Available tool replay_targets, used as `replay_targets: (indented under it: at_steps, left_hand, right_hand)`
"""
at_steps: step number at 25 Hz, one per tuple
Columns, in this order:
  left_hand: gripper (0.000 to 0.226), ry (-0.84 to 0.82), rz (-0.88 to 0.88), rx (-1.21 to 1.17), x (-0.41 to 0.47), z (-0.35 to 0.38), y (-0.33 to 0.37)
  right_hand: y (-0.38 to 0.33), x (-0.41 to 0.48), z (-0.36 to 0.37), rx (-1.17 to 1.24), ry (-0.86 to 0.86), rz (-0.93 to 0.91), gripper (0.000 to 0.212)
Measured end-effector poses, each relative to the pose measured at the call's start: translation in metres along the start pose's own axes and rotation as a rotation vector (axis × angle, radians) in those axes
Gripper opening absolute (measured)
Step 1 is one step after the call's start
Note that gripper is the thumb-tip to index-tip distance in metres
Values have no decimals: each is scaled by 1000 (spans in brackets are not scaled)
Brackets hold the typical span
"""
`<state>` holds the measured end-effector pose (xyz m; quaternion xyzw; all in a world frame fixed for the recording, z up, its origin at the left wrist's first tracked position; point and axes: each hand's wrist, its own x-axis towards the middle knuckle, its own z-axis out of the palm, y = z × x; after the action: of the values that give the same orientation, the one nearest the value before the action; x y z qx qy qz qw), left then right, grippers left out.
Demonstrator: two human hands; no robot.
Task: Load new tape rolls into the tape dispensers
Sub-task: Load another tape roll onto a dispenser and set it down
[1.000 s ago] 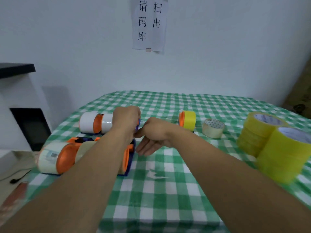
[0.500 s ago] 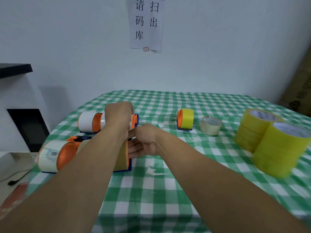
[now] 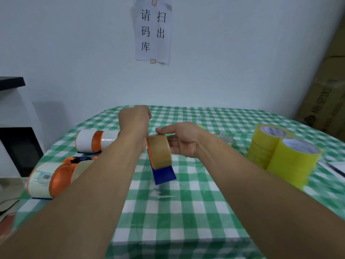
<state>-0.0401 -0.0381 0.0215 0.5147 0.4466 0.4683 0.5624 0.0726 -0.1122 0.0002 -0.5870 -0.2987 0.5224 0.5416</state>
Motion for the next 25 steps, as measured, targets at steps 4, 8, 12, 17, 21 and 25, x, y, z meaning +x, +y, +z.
replay_targets:
  at_steps: [4, 8, 12, 17, 21, 25]
  left_hand:
    - [3, -10, -64, -34, 2, 22, -10]
    - [19, -181, -119, -30, 2, 41, -22]
    - [31, -294, -121, -63, 12, 59, -31]
    - [23, -323, -70, -281, 25, 83, -36]
    - [33, -376, -38, -403, 38, 92, -43]
    - [36, -464, 21, -512, 45, 97, -51]
  right_hand:
    - [-10, 5, -23, 40, 42, -113, 31]
    - [-15, 16, -42, 111, 68, -278, 9]
    - [-10, 26, -56, 38, 119, -394, 27]
    - [-11, 35, -69, -65, 196, -548, 27]
    - [-18, 42, -91, -119, 390, -600, 28]
    - [-12, 51, -105, -138, 445, -578, 27]
